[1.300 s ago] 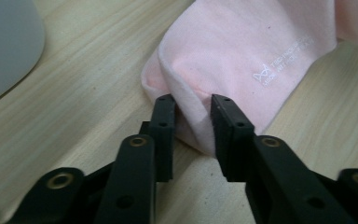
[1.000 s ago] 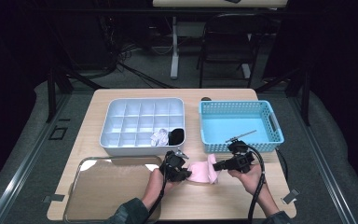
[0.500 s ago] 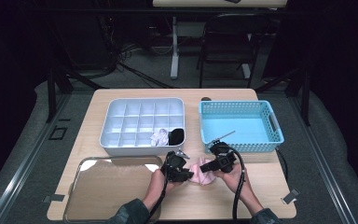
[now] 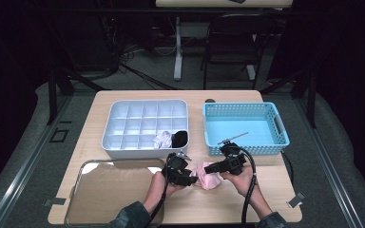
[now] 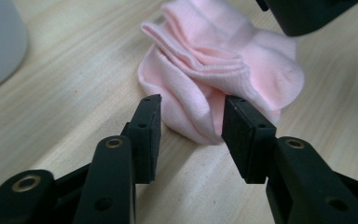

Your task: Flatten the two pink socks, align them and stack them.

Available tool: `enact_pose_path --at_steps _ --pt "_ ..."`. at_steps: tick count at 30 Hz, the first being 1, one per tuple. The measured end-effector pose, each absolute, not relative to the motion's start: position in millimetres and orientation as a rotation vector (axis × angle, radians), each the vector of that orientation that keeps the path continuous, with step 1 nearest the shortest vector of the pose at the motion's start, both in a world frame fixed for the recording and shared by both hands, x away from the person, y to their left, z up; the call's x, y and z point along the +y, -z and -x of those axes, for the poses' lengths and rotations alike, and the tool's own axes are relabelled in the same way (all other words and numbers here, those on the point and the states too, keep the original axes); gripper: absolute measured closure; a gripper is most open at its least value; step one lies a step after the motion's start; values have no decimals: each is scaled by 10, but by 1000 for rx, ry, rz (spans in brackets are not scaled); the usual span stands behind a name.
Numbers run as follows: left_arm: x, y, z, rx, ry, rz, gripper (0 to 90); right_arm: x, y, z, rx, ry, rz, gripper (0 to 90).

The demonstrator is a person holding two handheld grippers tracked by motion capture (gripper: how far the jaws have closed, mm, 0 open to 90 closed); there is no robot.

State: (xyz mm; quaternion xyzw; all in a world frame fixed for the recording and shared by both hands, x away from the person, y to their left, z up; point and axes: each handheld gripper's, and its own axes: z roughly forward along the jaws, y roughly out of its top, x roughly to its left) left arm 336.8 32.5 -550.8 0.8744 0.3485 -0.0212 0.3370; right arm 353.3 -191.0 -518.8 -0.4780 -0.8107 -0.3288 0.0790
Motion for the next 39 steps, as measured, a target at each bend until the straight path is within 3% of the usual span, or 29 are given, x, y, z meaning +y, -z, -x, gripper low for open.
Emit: enact_pose_path --at_steps 5,14,21,32,36,39 --pt "341 5378 -3353 903 44 -2243 490 -2066 5158 -3474 -2465 939 1520 631" --pt "223 5464 -3430 914 60 -2252 451 -2136 5279 -3412 -2405 860 1597 612" --pt "227 5598 -3464 944 119 -2264 520 -2071 5449 -3442 -2351 763 1633 606" --pt "221 5645 -3434 939 122 -2266 713 -2018 5523 -3465 -2390 694 1591 728" --pt "219 5651 -3428 936 123 -2265 749 -1993 5518 -3466 -2410 680 1582 820" --pt "228 5653 -3431 924 124 -2271 762 -1999 5499 -3475 -2431 674 1561 835"
